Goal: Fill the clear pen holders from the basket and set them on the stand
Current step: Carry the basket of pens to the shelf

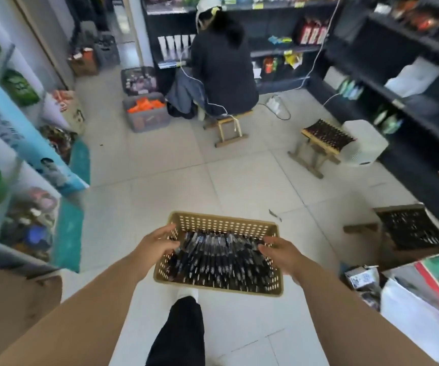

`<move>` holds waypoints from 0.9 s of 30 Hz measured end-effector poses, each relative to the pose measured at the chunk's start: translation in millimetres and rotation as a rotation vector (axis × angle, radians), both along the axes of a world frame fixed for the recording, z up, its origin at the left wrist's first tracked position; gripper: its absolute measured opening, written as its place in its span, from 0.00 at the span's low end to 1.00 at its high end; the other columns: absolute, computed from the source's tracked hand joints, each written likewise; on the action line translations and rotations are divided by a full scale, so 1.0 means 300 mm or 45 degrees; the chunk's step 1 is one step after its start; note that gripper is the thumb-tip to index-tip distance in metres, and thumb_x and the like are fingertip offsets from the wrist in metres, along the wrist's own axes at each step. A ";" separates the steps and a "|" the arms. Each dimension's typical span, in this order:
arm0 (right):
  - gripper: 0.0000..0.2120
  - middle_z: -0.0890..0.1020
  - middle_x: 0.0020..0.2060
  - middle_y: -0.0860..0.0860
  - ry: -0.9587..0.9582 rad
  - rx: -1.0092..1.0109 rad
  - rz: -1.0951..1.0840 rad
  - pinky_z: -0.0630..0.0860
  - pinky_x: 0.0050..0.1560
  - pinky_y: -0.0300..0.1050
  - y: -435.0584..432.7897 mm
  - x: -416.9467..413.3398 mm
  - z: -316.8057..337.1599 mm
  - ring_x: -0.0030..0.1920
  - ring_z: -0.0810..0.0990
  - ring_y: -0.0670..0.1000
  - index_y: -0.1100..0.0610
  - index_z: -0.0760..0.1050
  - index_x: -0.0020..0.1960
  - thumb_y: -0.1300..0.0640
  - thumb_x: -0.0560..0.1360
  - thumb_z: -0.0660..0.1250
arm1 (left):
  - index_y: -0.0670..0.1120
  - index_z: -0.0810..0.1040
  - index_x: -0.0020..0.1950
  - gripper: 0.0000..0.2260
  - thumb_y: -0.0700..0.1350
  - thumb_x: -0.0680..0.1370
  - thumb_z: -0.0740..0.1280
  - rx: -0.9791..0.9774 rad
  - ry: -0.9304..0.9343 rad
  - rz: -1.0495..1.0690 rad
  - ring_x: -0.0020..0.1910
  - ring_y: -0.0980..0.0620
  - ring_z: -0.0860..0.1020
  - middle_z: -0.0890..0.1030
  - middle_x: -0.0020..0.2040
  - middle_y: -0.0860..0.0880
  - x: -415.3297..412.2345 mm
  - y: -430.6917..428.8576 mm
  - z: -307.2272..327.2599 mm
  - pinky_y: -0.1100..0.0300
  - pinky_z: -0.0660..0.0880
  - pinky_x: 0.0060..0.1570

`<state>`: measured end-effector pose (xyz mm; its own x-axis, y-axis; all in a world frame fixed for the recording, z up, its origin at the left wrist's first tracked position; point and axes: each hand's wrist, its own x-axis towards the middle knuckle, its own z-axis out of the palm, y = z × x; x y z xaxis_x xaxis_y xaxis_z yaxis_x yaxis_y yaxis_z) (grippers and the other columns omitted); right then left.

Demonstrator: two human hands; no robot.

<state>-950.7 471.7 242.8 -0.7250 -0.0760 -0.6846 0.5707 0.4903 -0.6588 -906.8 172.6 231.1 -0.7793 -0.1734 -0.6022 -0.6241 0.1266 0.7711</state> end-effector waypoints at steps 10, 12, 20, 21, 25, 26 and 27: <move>0.21 0.78 0.55 0.54 -0.057 -0.013 -0.566 0.74 0.58 0.50 0.088 -0.345 -0.038 0.53 0.77 0.54 0.52 0.72 0.63 0.50 0.72 0.69 | 0.60 0.66 0.69 0.28 0.44 0.73 0.70 -0.019 -0.029 -0.660 0.60 0.54 0.67 0.71 0.60 0.54 -0.730 0.094 -0.051 0.54 0.65 0.59; 0.19 0.78 0.49 0.51 -0.044 -0.023 -0.656 0.74 0.50 0.46 0.114 -0.404 -0.035 0.48 0.77 0.51 0.52 0.72 0.63 0.52 0.74 0.68 | 0.59 0.66 0.70 0.28 0.44 0.73 0.71 -0.059 -0.028 -0.734 0.62 0.52 0.67 0.70 0.63 0.51 -0.863 0.140 -0.051 0.50 0.62 0.64; 0.18 0.78 0.56 0.59 -0.049 -0.056 -1.003 0.76 0.43 0.42 0.319 -0.707 -0.084 0.48 0.79 0.56 0.57 0.72 0.63 0.57 0.74 0.68 | 0.56 0.69 0.68 0.26 0.43 0.72 0.71 -0.128 -0.018 -0.974 0.48 0.61 0.72 0.74 0.57 0.55 -1.338 0.406 -0.068 0.60 0.65 0.53; 0.17 0.78 0.56 0.59 -0.049 -0.049 -1.009 0.73 0.36 0.38 0.360 -0.764 -0.089 0.43 0.79 0.53 0.57 0.72 0.63 0.57 0.75 0.67 | 0.56 0.70 0.68 0.26 0.43 0.72 0.71 -0.139 -0.015 -0.980 0.46 0.62 0.72 0.74 0.55 0.55 -1.401 0.450 -0.072 0.60 0.66 0.53; 0.16 0.78 0.53 0.56 -0.020 -0.064 -1.017 0.67 0.30 0.38 0.548 -1.025 -0.116 0.41 0.76 0.51 0.57 0.73 0.62 0.56 0.75 0.67 | 0.58 0.69 0.67 0.26 0.43 0.72 0.71 -0.144 -0.029 -0.957 0.48 0.58 0.74 0.75 0.51 0.56 -1.662 0.650 -0.064 0.61 0.67 0.44; 0.17 0.78 0.52 0.56 -0.009 -0.072 -1.028 0.67 0.31 0.38 0.597 -1.095 -0.115 0.41 0.77 0.51 0.57 0.73 0.62 0.57 0.74 0.68 | 0.58 0.69 0.68 0.26 0.44 0.72 0.71 -0.133 -0.031 -0.935 0.49 0.56 0.75 0.75 0.52 0.54 -1.730 0.701 -0.055 0.60 0.67 0.44; 0.17 0.78 0.52 0.56 -0.004 -0.074 -1.041 0.68 0.32 0.38 0.645 -1.163 -0.107 0.41 0.77 0.51 0.57 0.74 0.62 0.57 0.74 0.68 | 0.58 0.69 0.68 0.26 0.44 0.72 0.71 -0.125 -0.032 -0.916 0.50 0.54 0.75 0.76 0.55 0.53 -1.797 0.752 -0.042 0.58 0.67 0.45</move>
<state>-1299.6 665.2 210.8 -0.5645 0.4404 -0.6982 0.7350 -0.1168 -0.6679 -1445.7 398.2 218.5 -0.7071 0.3227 -0.6292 -0.3777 0.5800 0.7218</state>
